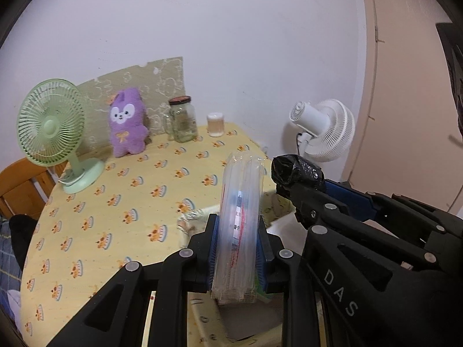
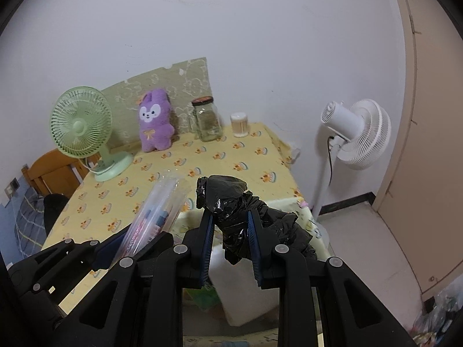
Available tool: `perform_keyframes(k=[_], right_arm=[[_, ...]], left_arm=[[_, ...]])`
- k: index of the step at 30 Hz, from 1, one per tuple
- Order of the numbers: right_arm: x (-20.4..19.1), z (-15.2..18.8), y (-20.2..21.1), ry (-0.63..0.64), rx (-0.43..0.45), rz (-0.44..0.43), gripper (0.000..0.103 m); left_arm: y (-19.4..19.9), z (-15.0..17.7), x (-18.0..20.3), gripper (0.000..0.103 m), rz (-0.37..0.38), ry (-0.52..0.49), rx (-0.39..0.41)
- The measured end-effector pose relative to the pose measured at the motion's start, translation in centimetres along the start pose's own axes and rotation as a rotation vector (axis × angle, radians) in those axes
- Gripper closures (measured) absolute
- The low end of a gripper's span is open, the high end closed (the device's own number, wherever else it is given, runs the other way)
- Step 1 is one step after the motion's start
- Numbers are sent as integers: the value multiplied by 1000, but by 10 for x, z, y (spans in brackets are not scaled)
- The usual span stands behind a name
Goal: Organize soft objects
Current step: 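Lift and carry the pen bag and black bag with both tools over the storage box, then release the pen bag with the left tool while the right tool lowers the black bag into the box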
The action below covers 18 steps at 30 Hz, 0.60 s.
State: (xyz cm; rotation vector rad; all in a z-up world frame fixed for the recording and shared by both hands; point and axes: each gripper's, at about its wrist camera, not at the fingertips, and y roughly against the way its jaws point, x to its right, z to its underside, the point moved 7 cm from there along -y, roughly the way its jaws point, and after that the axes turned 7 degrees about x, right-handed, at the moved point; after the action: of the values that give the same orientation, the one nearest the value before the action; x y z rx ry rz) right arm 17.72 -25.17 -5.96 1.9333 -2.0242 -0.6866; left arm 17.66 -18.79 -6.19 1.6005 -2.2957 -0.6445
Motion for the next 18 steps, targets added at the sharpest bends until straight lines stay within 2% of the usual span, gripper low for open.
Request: perform_keyframes(k=[11, 16, 18], right_arm=[[27, 25, -6, -55, -57, 40, 77], [31, 30, -3, -73, -61, 40, 77], [30, 32, -4, -73, -66, 39, 77]], left_arm=[[-16, 18, 25, 77, 50, -30, -66], [-17, 24, 27, 63, 52, -27, -83], [-17, 27, 26, 52, 45, -32, -96]])
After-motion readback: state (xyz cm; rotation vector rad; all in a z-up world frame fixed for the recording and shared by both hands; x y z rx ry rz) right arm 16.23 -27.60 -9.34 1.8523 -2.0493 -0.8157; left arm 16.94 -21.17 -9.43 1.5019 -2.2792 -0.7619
